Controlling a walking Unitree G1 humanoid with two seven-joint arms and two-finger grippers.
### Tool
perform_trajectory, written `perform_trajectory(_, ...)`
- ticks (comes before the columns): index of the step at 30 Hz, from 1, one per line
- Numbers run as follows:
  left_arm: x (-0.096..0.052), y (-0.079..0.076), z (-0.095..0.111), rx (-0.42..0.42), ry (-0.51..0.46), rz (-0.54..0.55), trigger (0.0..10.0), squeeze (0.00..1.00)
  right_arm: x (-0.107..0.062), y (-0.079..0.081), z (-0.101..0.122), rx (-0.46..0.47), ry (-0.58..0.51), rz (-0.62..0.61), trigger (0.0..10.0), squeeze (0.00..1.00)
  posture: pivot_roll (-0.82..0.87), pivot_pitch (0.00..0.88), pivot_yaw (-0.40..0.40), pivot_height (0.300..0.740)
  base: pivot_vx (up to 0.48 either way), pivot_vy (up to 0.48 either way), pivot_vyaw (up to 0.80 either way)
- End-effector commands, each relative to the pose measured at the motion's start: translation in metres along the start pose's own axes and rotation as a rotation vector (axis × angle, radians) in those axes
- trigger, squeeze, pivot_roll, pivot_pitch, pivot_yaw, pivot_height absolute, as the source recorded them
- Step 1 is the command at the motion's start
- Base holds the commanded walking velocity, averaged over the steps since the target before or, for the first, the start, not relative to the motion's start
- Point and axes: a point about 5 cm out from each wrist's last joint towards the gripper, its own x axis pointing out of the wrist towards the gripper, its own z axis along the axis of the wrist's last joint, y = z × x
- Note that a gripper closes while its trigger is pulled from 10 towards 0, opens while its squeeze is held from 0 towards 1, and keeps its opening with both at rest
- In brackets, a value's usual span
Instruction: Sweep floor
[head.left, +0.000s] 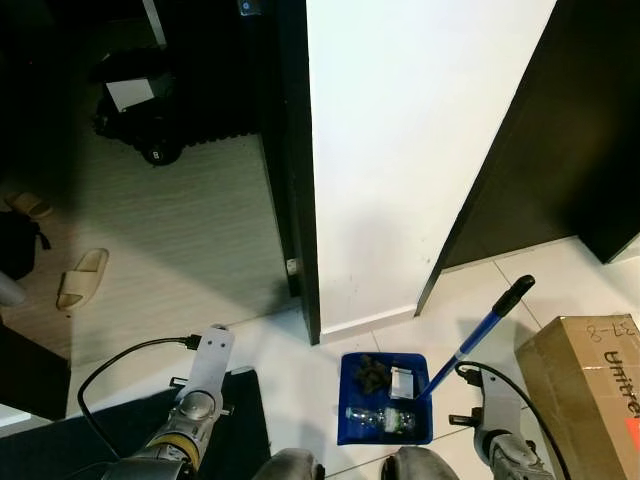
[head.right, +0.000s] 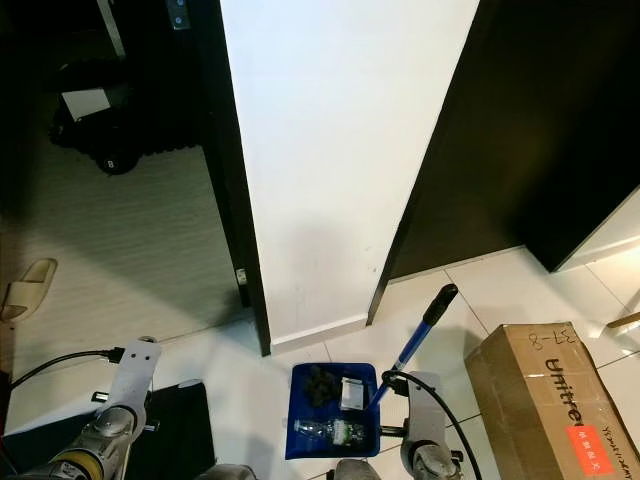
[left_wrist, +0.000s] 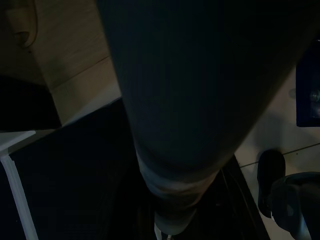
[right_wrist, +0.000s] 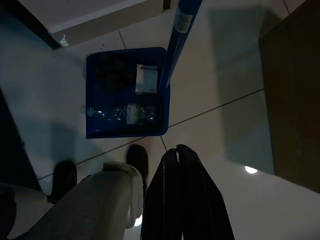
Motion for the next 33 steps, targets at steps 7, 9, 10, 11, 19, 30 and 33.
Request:
perform_trajectory(7,-0.0004,0.0057,-0.0064,0.024,0.026,0.01,10.0,0.0,-0.0001,-0.0026,-0.0002,0.011,0.003,-0.006,10.0,0.0,0.07,0.0,0.004,0.74,0.0,0.0,0.0)
perform_trajectory(9,-0.0004,0.0057,-0.0062,0.024,0.026,0.01,10.0,0.0,-0.0001,-0.0025,-0.0002,0.011,0.002,-0.006,10.0,0.0,0.07,0.0,0.005,0.74,0.0,0.0,0.0)
perform_trajectory(10,-0.0004,0.0057,-0.0062,0.024,0.026,0.01,10.0,0.0,-0.0001,-0.0025,-0.0002,0.011,0.002,-0.006,10.0,0.0,0.07,0.0,0.005,0.74,0.0,0.0,0.0)
perform_trajectory(11,-0.0003,0.0057,-0.006,0.024,0.025,0.01,10.0,0.0,-0.0001,-0.0024,0.0,0.011,0.001,-0.006,10.0,0.0,0.07,0.0,0.005,0.74,0.0,0.0,0.0)
perform_trajectory(19,-0.0002,0.0059,-0.0055,0.026,0.024,0.009,10.0,0.0,0.0003,-0.0019,0.0014,0.011,-0.004,-0.007,10.0,0.0,0.06,0.0,0.008,0.74,0.0,0.0,0.0)
perform_trajectory(30,-0.0003,0.0058,-0.006,0.03,0.024,0.007,10.0,0.0,0.0,-0.0048,0.0015,0.014,-0.007,-0.008,10.0,0.0,0.06,0.0,0.012,0.74,0.0,0.0,0.0)
perform_trajectory(33,-0.0003,0.0058,-0.0059,0.031,0.023,0.007,10.0,0.0,0.0001,-0.0047,0.0017,0.015,-0.008,-0.008,10.0,0.0,0.06,0.0,0.013,0.74,0.0,0.0,0.0)
